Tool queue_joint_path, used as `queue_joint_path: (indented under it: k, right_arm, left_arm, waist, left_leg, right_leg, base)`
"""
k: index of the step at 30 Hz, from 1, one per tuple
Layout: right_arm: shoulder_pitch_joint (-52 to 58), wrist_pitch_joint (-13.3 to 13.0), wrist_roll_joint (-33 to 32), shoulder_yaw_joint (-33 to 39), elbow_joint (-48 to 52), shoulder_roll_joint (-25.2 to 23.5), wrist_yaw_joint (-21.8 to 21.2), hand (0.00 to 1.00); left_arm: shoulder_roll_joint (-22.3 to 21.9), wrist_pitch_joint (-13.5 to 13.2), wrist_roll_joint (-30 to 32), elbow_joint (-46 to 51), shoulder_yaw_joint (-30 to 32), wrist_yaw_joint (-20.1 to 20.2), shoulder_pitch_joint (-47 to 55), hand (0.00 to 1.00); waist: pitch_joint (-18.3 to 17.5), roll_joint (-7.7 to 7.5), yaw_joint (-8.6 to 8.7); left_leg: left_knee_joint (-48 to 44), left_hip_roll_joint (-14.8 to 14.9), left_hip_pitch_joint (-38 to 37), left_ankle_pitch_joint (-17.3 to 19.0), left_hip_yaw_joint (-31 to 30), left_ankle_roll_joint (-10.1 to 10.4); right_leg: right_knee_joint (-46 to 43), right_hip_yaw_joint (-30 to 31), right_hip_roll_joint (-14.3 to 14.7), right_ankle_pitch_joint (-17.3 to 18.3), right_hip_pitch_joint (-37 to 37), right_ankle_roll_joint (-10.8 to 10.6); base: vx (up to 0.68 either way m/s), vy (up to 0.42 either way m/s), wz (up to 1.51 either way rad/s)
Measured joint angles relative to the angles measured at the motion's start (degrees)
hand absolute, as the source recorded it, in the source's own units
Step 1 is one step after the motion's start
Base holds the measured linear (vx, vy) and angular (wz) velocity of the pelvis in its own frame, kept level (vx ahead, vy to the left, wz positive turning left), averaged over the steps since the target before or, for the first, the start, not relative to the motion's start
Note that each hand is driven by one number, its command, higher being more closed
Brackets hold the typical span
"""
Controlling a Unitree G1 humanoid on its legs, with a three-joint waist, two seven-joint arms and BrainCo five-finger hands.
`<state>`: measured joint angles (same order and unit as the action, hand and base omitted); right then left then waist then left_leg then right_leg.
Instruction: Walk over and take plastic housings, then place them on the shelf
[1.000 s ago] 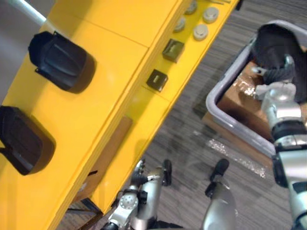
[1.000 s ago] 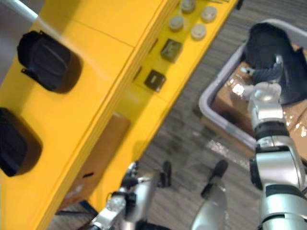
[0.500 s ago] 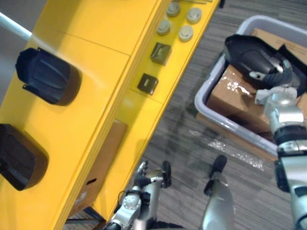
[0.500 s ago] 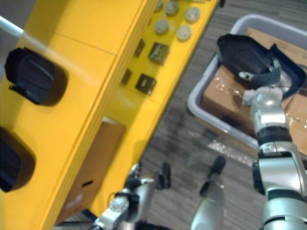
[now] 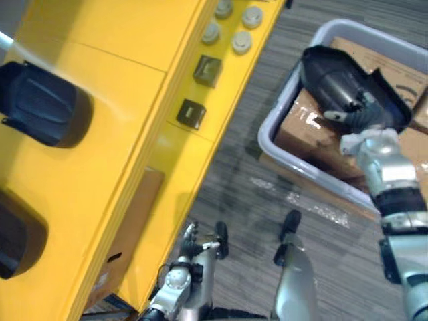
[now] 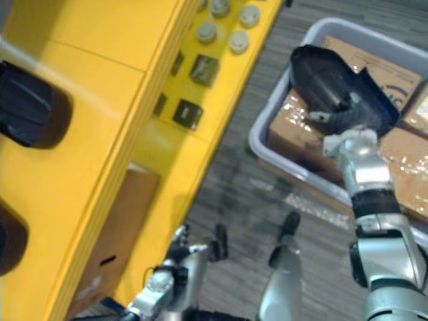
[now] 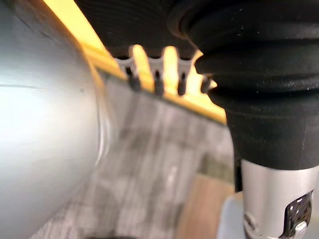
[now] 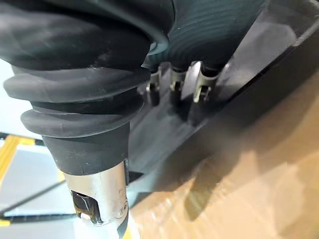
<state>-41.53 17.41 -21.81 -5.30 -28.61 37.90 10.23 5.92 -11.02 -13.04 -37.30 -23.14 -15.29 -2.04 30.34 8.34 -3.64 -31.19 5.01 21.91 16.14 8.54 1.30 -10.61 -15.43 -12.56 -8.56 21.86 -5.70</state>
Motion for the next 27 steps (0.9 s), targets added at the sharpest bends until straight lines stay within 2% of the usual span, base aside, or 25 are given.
queue_joint_path:
  k: [4,6,9,11,15,16,17,20,23,24,27]
  right_arm:
    - [3.9,0.3,-1.2,0.1,3.7,-2.7,-0.4,0.00]
    - [6.5,0.3,-2.1,0.0,6.0,-5.3,-0.4,0.00]
    - [9.4,0.3,-2.1,0.1,7.2,-7.6,-0.4,0.00]
    - [10.1,-0.7,-2.1,0.0,6.9,-8.3,-0.4,0.00]
    - [11.4,-9.8,1.1,-0.9,4.9,-10.1,0.8,0.00]
    - [11.4,-9.8,1.1,-0.9,4.9,-10.1,0.8,0.00]
    - [11.3,-13.8,5.6,-2.0,3.8,-10.9,4.2,0.00]
    - [8.3,-17.3,11.7,-2.1,3.7,-10.9,9.3,0.00]
    - [3.1,-22.0,17.1,-2.0,5.0,-9.4,13.9,0.00]
    - [1.5,-23.7,18.3,-2.0,6.8,-7.8,15.0,0.00]
    - [-2.2,-26.1,18.9,-2.3,8.0,-5.7,16.1,0.00]
  left_arm:
    - [0.7,0.6,0.0,0.2,1.3,-0.9,0.1,0.00]
    - [1.6,1.2,0.0,0.3,2.6,-1.7,0.3,0.00]
    - [3.4,1.5,0.0,0.2,2.9,-2.1,0.6,0.00]
    - [3.9,1.6,0.0,0.3,3.2,-2.1,0.8,0.00]
    - [4.2,1.6,0.1,0.3,3.9,-2.4,1.1,0.00]
    - [4.2,1.6,0.1,0.3,3.9,-2.4,1.1,0.00]
    - [4.2,1.3,0.1,0.3,3.8,-2.5,1.1,0.00]
    - [4.3,1.1,0.1,0.4,3.8,-2.5,1.1,0.00]
    - [4.2,1.1,0.2,0.5,3.7,-2.5,1.0,0.00]
    - [4.2,1.1,0.4,0.5,3.3,-2.5,1.0,0.00]
    - [4.2,1.1,0.4,0.5,2.5,-2.5,1.1,0.00]
  waist:
    - [-0.1,-1.67,0.53]
    - [-0.4,-3.33,1.40]
    - [-1.2,-5.09,1.47]
    - [-1.5,-5.55,1.43]
    - [-1.5,-5.59,1.14]
    - [-1.5,-5.59,1.14]
    - [-1.5,-5.57,0.82]
    - [-1.4,-5.38,0.49]
    - [-1.3,-4.72,0.00]
    - [-1.2,-4.13,-0.39]
    - [-1.1,-3.16,-0.84]
  left_leg:
    - [-1.2,0.9,0.1,1.0,0.2,0.2]
    - [-1.2,1.0,0.1,1.0,0.3,0.2]
    - [-1.2,1.2,0.0,1.0,0.5,0.3]
    - [-1.3,1.2,0.0,1.0,0.5,0.3]
    - [-1.4,1.3,0.1,1.0,0.5,0.3]
    - [-1.4,1.3,0.1,1.0,0.5,0.3]
    - [-1.4,1.3,0.3,1.0,0.8,0.3]
    - [-1.7,1.3,1.2,1.0,0.9,0.3]
    - [-2.0,1.1,1.5,1.0,0.8,0.3]
    - [-2.1,1.0,1.7,1.0,0.5,0.2]
    - [-2.1,0.7,1.7,0.9,-0.1,0.2]
  right_leg:
    - [-0.5,0.6,0.8,0.1,0.0,0.2]
    - [-0.6,0.6,0.8,0.2,0.1,0.3]
    - [-0.7,1.1,1.1,0.3,0.2,0.4]
    - [-0.8,1.1,1.1,0.3,0.2,0.4]
    - [-0.8,1.1,1.1,0.3,0.3,0.5]
    - [-0.8,1.1,1.1,0.3,0.3,0.5]
    - [-0.8,1.2,1.1,0.4,0.7,0.6]
    - [-0.8,1.3,1.1,0.3,1.6,0.5]
    - [-0.9,1.2,1.1,-0.1,1.8,0.5]
    - [-0.9,1.1,1.1,-0.1,1.7,0.4]
    - [-0.9,0.4,0.8,-0.1,1.3,0.4]
  base:
    - [-0.03,0.042,-0.10]
    - [-0.01,0.015,-0.01]
    - [-0.02,0.022,-0.04]
    - [-0.04,0.034,-0.01]
    - [-0.03,0.031,-0.01]
    - [-0.03,0.032,-0.06]
    - [-0.03,0.031,-0.08]
    - [-0.03,0.032,-0.02]
    - [-0.02,0.046,0.02]
    - [-0.01,0.043,0.09]
    - [-0.01,0.045,0.12]
